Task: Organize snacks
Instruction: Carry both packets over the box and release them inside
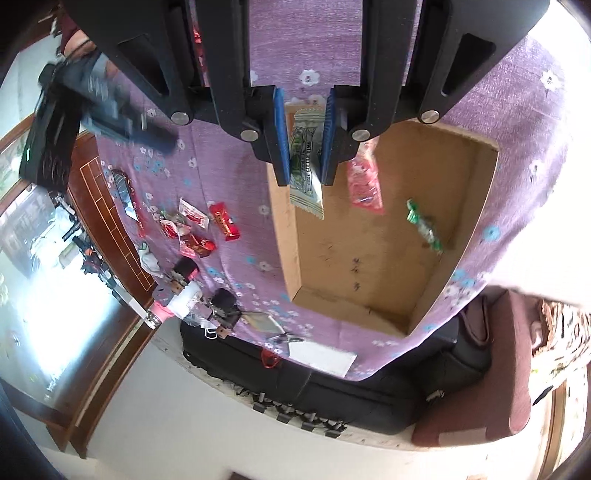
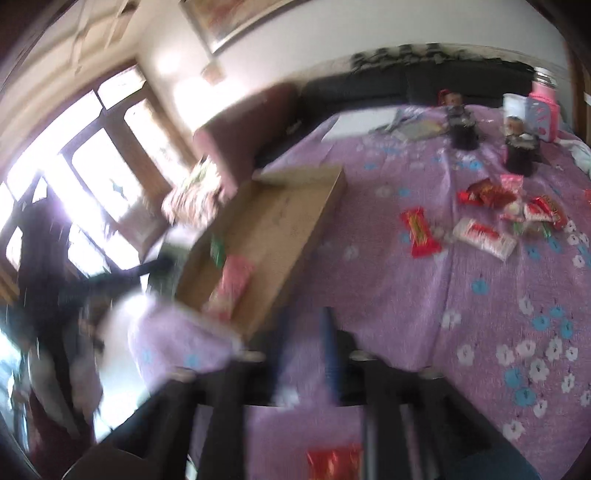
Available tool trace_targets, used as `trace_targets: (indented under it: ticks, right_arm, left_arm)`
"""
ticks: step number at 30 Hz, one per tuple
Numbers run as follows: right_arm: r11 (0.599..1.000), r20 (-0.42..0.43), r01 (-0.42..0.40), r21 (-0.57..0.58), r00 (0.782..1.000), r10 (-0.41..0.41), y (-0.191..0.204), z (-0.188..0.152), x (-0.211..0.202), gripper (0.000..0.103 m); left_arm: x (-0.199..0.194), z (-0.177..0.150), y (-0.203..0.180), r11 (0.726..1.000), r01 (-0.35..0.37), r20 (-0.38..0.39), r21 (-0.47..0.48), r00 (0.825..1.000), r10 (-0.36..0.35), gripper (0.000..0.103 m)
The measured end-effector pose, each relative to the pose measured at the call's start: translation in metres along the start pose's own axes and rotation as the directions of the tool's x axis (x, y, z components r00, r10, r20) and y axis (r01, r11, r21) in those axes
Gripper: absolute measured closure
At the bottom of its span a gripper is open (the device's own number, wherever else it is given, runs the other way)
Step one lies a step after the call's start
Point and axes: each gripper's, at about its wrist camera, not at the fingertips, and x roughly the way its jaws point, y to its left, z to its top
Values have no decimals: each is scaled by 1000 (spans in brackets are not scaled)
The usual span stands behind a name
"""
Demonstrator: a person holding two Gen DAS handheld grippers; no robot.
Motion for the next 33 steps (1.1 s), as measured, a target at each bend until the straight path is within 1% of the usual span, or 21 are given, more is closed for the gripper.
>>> trace_targets:
  ticks: [1, 2, 3, 6, 7, 9, 11, 13, 14, 15, 17, 19, 22, 25, 29, 33]
  right_arm:
    - [999, -31, -1, -33, 1000, 0, 2, -9, 0, 32]
    - [997, -77, 12, -77, 997, -18, 4, -25, -1, 30]
    - [994, -113, 41, -101, 992, -52, 3, -38, -2, 31]
    - [990, -190, 112, -86, 973, -127, -7, -67, -1, 31]
    - [988, -200, 133, -79, 969, -146, -10, -72, 0, 31]
    - [983, -190, 167, -79, 965, -180, -12, -79, 1, 31]
    - [978, -181, 189, -86, 962, -202, -8, -84, 4, 34]
    - [979, -204, 178, -101, 959, -196, -1, -91, 8, 49]
    - [970, -189, 202, -135, 956, -225, 6, -94, 9, 52]
    - [958, -182, 225, -178, 949, -257, 12, -95, 11, 58]
    - [947, -169, 238, -213, 946, -276, 20, -98, 9, 66]
    - [953, -167, 228, -202, 950, -263, 20, -97, 7, 67]
    - [967, -150, 199, -158, 963, -223, 18, -85, 6, 67]
    - [979, -120, 160, -125, 977, -175, 22, -62, 5, 67]
    - [982, -38, 118, -146, 991, -124, 42, -13, 12, 67]
    - [979, -11, 69, -190, 997, -73, 64, 38, 42, 67]
  left_arm:
    - [0, -1, 2, 1000, 3, 1, -2, 1000, -3, 89]
    - [0, -2, 5, 1000, 10, 6, -4, 1000, -10, 89]
    - [1, -2, 7, 1000, 14, 8, -9, 1000, -14, 89]
    - [7, -1, 13, 999, 39, 7, -33, 999, -39, 89]
    - [8, 0, 14, 998, 42, 10, -37, 999, -41, 89]
    - [11, 2, 15, 998, 46, 12, -44, 999, -45, 89]
    - [12, 2, 17, 998, 45, 11, -50, 999, -44, 89]
    - [12, 3, 17, 998, 42, 9, -48, 999, -42, 89]
    - [11, 3, 17, 998, 36, 10, -44, 999, -36, 89]
    - [10, 3, 17, 999, 28, 13, -38, 1000, -28, 89]
    - [7, 5, 19, 999, 22, 19, -37, 1000, -22, 89]
    - [6, 9, 22, 999, 16, 23, -38, 1000, -15, 89]
    - [6, 16, 28, 999, 10, 29, -52, 1000, -8, 89]
    - [9, 27, 34, 998, 0, 35, -61, 999, 2, 89]
    - [20, 44, 39, 998, -16, 29, -65, 999, 18, 89]
    - [41, 64, 49, 996, -42, -3, -84, 999, 42, 89]
